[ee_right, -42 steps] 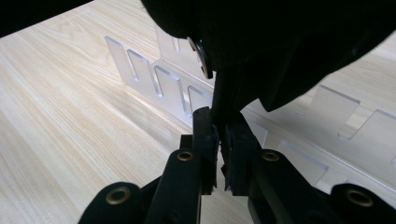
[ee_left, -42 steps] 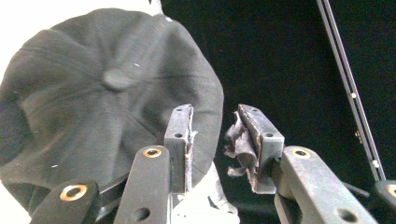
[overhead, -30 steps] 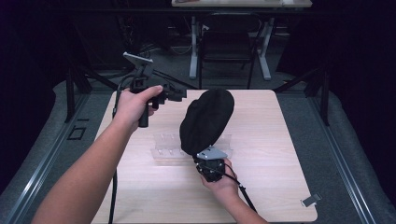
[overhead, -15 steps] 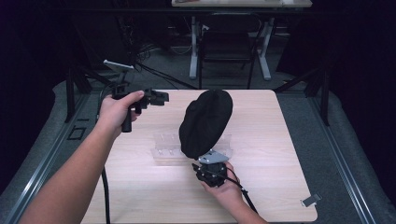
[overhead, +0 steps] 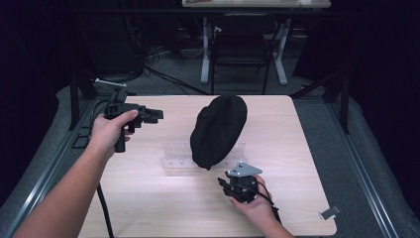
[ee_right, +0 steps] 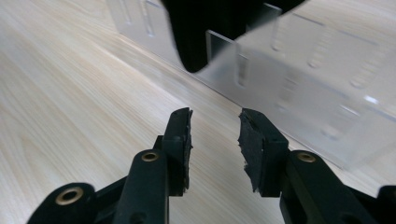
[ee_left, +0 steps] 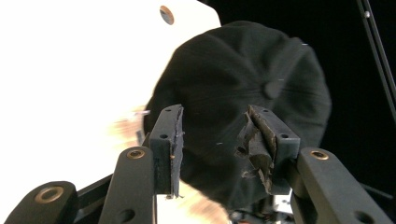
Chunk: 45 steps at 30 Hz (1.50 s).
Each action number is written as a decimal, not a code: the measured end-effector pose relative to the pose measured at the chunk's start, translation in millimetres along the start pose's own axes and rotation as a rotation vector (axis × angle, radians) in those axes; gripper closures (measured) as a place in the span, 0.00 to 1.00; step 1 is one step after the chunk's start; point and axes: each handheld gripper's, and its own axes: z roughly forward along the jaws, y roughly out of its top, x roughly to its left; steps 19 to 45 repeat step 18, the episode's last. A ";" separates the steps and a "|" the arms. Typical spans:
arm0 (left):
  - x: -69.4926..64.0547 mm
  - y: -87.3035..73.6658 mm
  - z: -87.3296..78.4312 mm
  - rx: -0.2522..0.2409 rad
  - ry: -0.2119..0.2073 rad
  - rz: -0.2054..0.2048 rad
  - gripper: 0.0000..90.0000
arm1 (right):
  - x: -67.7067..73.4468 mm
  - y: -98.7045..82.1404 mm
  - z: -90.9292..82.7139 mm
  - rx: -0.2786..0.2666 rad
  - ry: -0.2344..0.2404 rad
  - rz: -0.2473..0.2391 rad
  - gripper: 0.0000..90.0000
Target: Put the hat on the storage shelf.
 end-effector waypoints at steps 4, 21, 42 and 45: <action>20.1 -9.9 -1.4 -0.003 0.030 -0.010 0.63 | -9.6 -5.4 -4.3 0.006 0.001 0.036 0.69; 71.4 -45.5 -6.5 0.016 0.253 0.072 0.59 | -31.3 -23.8 -24.2 0.007 -0.057 0.063 0.63; 71.4 -45.5 -6.5 0.016 0.253 0.072 0.59 | -31.3 -23.8 -24.2 0.007 -0.057 0.063 0.63; 71.4 -45.5 -6.5 0.016 0.253 0.072 0.59 | -31.3 -23.8 -24.2 0.007 -0.057 0.063 0.63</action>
